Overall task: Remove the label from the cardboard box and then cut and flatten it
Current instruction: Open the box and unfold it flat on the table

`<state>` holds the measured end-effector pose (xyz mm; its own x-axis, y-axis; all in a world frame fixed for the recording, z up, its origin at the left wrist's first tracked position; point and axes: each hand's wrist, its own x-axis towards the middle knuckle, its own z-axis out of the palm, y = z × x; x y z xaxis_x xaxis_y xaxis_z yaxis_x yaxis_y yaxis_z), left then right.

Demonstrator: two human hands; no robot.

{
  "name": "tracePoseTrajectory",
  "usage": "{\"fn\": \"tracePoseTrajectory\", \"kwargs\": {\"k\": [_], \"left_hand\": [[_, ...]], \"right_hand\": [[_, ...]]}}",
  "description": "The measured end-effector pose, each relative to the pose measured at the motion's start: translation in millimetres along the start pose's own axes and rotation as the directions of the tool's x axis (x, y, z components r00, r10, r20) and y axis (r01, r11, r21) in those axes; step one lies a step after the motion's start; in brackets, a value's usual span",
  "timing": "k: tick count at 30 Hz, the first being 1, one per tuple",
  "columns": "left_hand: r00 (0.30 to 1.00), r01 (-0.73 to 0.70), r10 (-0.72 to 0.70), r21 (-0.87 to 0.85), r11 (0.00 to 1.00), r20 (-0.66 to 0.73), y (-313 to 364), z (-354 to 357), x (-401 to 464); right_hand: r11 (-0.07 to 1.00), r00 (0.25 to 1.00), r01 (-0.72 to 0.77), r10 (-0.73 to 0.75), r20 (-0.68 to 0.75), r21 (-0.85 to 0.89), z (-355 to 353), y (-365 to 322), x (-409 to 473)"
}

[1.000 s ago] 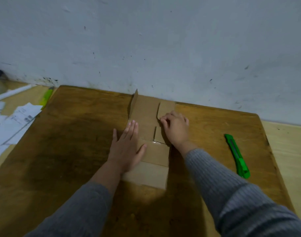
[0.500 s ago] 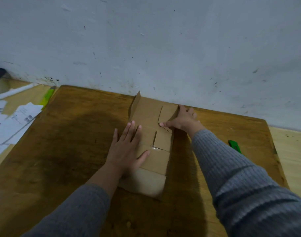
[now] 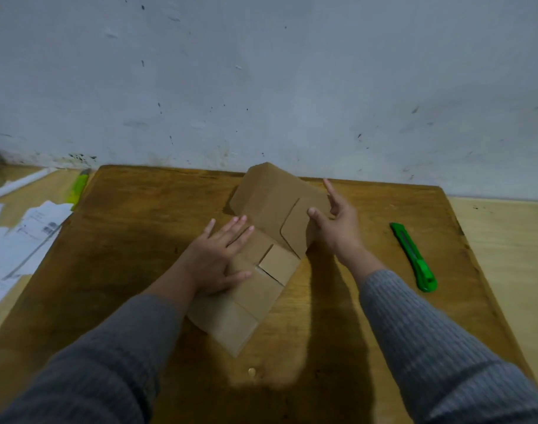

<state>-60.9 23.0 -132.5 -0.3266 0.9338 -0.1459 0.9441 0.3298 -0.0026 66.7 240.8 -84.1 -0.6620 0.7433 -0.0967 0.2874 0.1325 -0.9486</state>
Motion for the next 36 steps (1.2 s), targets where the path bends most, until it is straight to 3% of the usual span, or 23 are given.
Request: {"fn": "tracePoseTrajectory", "kwargs": {"k": [4, 7, 10, 13, 18, 24, 28, 30, 33, 36], "left_hand": [[0.973, 0.162, -0.179, 0.123, 0.979, 0.143, 10, -10, 1], [0.946, 0.289, -0.291, 0.038, 0.957, 0.144, 19, -10, -13], [0.931, 0.352, -0.342, -0.069, 0.933, 0.131, 29, -7, -32], [0.924, 0.382, -0.369, -0.199, 0.902, 0.100, 32, -7, -42], [0.876, 0.445, -0.481, -0.321, 0.836, -0.038, 25, -2, -59], [0.846, 0.503, -0.532, -0.297, 0.812, -0.022, 26, 4, -100], [0.767, 0.619, -0.639, -0.329, 0.713, 0.058, 45, 19, -125], [0.734, 0.663, -0.672, -0.329, 0.673, 0.104, 48, 20, -127], [0.771, 0.626, -0.626, -0.321, 0.711, 0.116, 42, 20, -123], [0.820, 0.566, -0.561, -0.301, 0.768, 0.113, 28, 20, -120]], "right_hand": [[0.991, 0.987, 0.114, -0.121, -0.101, -0.073, 5, -6, -33], [0.975, 0.967, 0.171, -0.194, -0.166, -0.141, 14, -12, -63], [0.906, 0.925, 0.321, -0.363, -0.115, -0.276, 27, -11, -101], [0.761, 0.876, 0.415, -0.482, -0.006, -0.499, 39, -4, -130], [0.723, 0.887, 0.389, -0.461, 0.022, -0.571, 54, -7, -157], [0.635, 0.880, 0.407, -0.464, 0.096, -0.656, 63, -11, -169], [0.506, 0.803, 0.515, -0.568, 0.182, -0.691, 73, -10, -180], [0.450, 0.807, 0.528, -0.530, 0.261, -0.720, 75, -6, -182], [0.334, 0.816, 0.549, -0.414, 0.404, -0.766, 83, 1, -187], [0.278, 0.825, 0.536, -0.370, 0.426, -0.797, 94, 2, -190]]}}
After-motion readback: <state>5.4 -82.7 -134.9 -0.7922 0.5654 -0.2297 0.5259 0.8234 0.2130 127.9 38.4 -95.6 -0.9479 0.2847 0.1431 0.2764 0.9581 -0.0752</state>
